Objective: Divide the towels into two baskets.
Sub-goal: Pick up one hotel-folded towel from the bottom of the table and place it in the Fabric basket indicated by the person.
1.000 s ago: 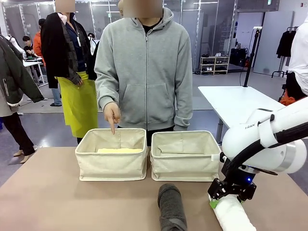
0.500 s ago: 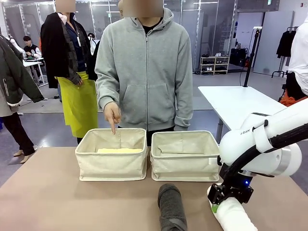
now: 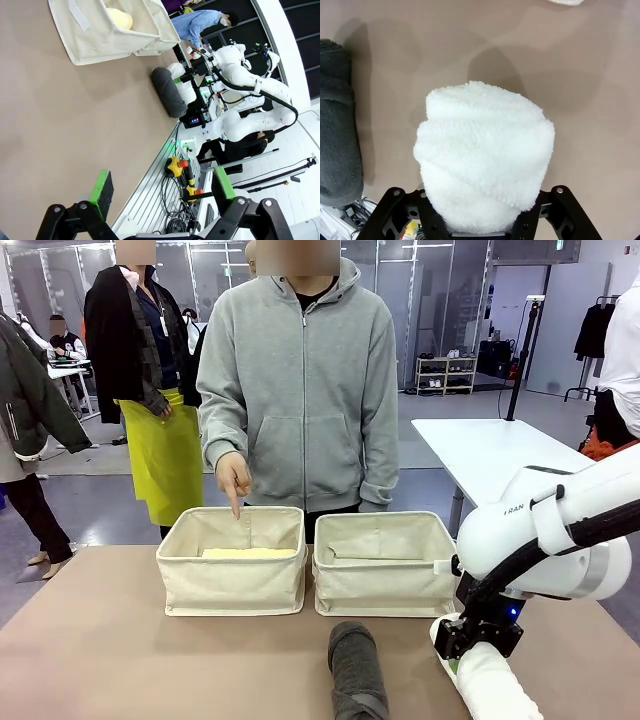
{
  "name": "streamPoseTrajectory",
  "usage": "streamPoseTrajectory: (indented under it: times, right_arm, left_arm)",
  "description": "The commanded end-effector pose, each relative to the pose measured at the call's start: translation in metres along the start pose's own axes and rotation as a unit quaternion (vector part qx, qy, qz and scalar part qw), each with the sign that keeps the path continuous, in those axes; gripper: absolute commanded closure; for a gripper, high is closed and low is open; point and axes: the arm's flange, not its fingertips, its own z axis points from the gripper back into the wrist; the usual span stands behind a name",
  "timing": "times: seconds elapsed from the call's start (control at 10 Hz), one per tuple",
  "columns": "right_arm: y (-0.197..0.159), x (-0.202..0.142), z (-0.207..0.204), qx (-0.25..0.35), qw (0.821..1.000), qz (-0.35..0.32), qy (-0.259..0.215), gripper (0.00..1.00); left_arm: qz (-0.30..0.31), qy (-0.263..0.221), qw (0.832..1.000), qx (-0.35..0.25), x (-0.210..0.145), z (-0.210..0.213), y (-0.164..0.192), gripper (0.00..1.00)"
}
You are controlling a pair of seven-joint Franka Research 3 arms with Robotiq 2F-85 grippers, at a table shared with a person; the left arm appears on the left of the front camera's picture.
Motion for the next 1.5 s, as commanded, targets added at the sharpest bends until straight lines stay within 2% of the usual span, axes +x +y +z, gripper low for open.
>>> streamPoseTrajectory:
  times: [0.0,0.1,0.3,0.4,0.6,0.7,0.8,0.9,1.4]
  right_arm:
    - [0.009,-0.06,0.028,-0.033,0.999,0.023,-0.018,0.67]
    - [0.02,-0.063,0.055,-0.009,0.997,0.074,0.001,0.67]
    - [0.041,-0.063,0.098,-0.013,0.981,0.192,0.003,0.67]
    - [0.051,-0.064,0.108,-0.046,0.956,0.29,0.01,0.67]
    - [0.059,-0.069,0.113,-0.065,0.915,0.396,0.033,0.67]
    - [0.058,-0.073,0.11,-0.048,0.917,0.396,0.021,0.67]
    - [0.046,-0.081,0.109,-0.007,0.928,0.373,-0.005,0.67]
    - [0.071,-0.074,0.114,-0.061,0.922,0.381,0.037,0.67]
    - [0.065,-0.072,0.113,-0.049,0.919,0.389,0.033,0.67]
  left_arm:
    - [-0.003,0.002,1.0,0.003,-0.002,0.003,-0.005,0.0]
    - [-0.003,0.002,1.0,0.003,-0.002,0.003,-0.005,0.0]
    - [-0.003,0.002,1.0,0.003,-0.002,0.003,-0.005,0.0]
    - [-0.003,0.002,1.0,0.003,-0.002,0.003,-0.005,0.0]
    - [-0.003,0.002,1.0,0.003,-0.002,0.003,-0.005,0.0]
    - [-0.003,0.002,1.0,0.003,-0.002,0.003,-0.005,0.0]
    - [-0.003,0.002,1.0,0.003,-0.002,0.003,-0.005,0.0]
    - [-0.003,0.002,1.0,0.003,-0.002,0.003,-0.005,0.0]
    - [-0.003,0.002,1.0,0.003,-0.002,0.003,-0.005,0.0]
